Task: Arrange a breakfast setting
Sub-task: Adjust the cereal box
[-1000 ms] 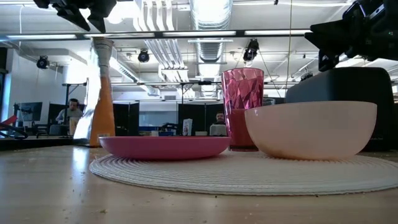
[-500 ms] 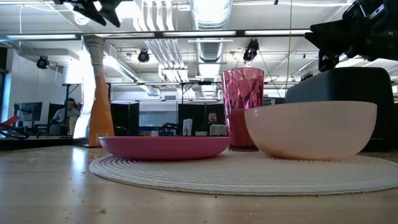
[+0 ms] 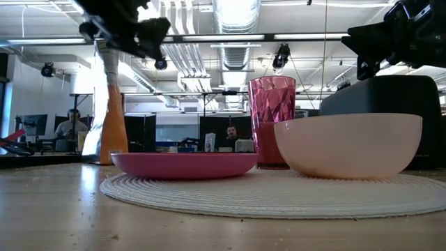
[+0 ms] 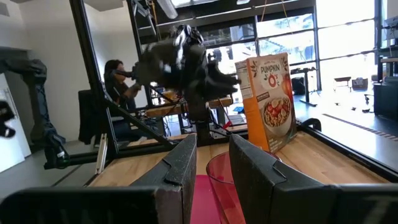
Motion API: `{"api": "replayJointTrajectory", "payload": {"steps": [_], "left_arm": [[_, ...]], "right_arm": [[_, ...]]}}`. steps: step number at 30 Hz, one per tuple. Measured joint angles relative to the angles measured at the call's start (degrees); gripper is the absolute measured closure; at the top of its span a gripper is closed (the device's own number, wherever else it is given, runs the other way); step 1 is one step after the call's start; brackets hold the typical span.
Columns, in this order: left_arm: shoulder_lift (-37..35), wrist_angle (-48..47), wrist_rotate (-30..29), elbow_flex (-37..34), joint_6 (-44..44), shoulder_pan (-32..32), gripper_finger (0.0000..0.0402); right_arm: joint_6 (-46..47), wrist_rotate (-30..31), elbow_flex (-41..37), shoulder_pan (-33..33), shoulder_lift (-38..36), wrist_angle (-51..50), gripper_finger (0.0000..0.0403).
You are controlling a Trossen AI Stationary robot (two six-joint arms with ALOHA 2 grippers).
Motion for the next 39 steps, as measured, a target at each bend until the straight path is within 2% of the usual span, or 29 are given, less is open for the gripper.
{"api": "replayJointTrajectory", "payload": {"steps": [3, 5, 10, 24, 28, 33, 39], "left_arm": [[3.2, 5.0, -6.0, -5.2, -6.6, -1.5, 0.0189], [5.2, 6.1, -7.5, -8.0, -12.4, -1.8, 0.0189], [10.1, 6.2, -7.4, -13.7, -26.8, -1.7, 0.0189], [23.0, 6.5, -10.3, -23.9, -56.4, -1.5, 0.0189], [23.8, 6.4, -10.3, -26.6, -61.5, -1.5, 0.0189], [23.0, 6.4, -9.6, -29.6, -63.9, -1.4, 0.0189], [21.3, 5.2, -4.8, -31.4, -66.7, -1.3, 0.0189]], "right_arm": [[0.0, 0.0, 0.0, 0.0, 0.0, 0.0, 0.0316], [0.0, 0.0, 0.0, 0.0, 0.0, 0.0, 0.0316], [0.0, 0.0, 0.0, 0.0, 0.0, 0.0, 0.0316], [0.0, 0.0, 0.0, 0.0, 0.0, 0.0, 0.0316], [0.0, 0.0, 0.0, 0.0, 0.0, 0.0, 0.0316], [0.0, 0.0, 0.0, 0.0, 0.0, 0.0, 0.0316], [0.0, 0.0, 0.0, 0.0, 0.0, 0.0, 0.0316]]}}
